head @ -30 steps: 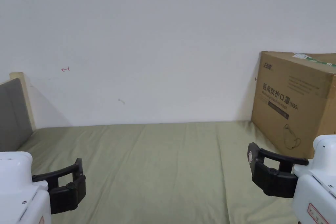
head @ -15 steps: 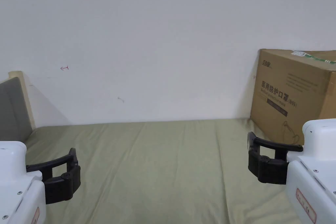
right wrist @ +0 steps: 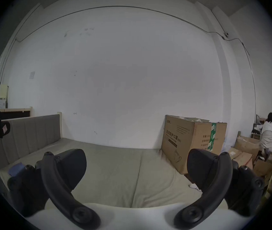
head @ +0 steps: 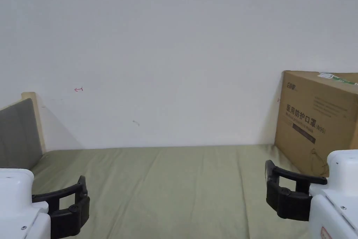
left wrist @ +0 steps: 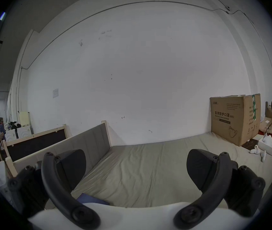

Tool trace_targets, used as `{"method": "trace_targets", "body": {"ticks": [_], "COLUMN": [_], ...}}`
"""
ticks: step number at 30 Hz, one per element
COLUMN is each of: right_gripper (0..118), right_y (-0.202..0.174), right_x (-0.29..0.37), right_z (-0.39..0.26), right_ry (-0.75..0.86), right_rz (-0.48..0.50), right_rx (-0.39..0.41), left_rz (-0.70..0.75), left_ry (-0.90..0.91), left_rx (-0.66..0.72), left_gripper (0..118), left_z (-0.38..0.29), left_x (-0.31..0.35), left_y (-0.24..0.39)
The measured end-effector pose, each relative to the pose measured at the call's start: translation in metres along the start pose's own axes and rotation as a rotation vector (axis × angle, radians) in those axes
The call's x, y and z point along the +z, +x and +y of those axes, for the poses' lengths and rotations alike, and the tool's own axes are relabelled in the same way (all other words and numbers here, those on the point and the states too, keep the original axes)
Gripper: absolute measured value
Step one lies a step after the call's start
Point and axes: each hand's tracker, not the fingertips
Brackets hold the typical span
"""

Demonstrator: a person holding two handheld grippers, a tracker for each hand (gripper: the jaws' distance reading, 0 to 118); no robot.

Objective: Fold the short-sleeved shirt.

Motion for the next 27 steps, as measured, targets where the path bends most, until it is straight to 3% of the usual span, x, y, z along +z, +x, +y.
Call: {"method": "trace_targets", "body": {"ticks": [3, 7, 13, 17, 22, 24, 25, 27], "right_gripper": [118, 118, 118, 118, 118, 118, 118, 118], "right_y": [0.004, 0.003, 0.006, 0.007, -0.005, -0.016, -0.02, -0.021], "right_x": [0.001, 0.0, 0.006, 0.008, 0.012, 0.01, 0.006, 0.004], "right_z": [0.005, 0.009, 0.011, 0.014, 0.016, 0.012, 0.009, 0.009], "right_ry": [-0.007, -0.028, -0.078, -0.078, 0.033, 0.121, 0.176, 0.172], "right_rz": [0.008, 0.005, 0.118, 0.134, 0.025, -0.155, -0.194, -0.184], "right_rx": [-0.029, 0.0, -0.079, -0.055, 0.055, 0.086, 0.109, 0.158], "left_rz": [0.007, 0.013, 0.02, 0.016, 0.015, 0.016, 0.017, 0.015], "left_ry": [0.004, 0.0, -0.003, -0.003, 0.0, -0.001, -0.002, -0.004], "left_rx": [-0.003, 0.001, -0.003, -0.012, -0.016, -0.017, -0.018, -0.017], "left_gripper": [118, 118, 118, 118, 118, 118, 118, 118], "left_z": [0.0, 0.001, 0.0, 0.0, 0.001, 0.0, 0.0, 0.0], "left_x": [0.001, 0.001, 0.0, 0.001, 0.001, 0.0, 0.0, -0.001], "left_y": [-0.002, -0.004, -0.005, -0.005, -0.004, -0.004, -0.004, -0.003]}}
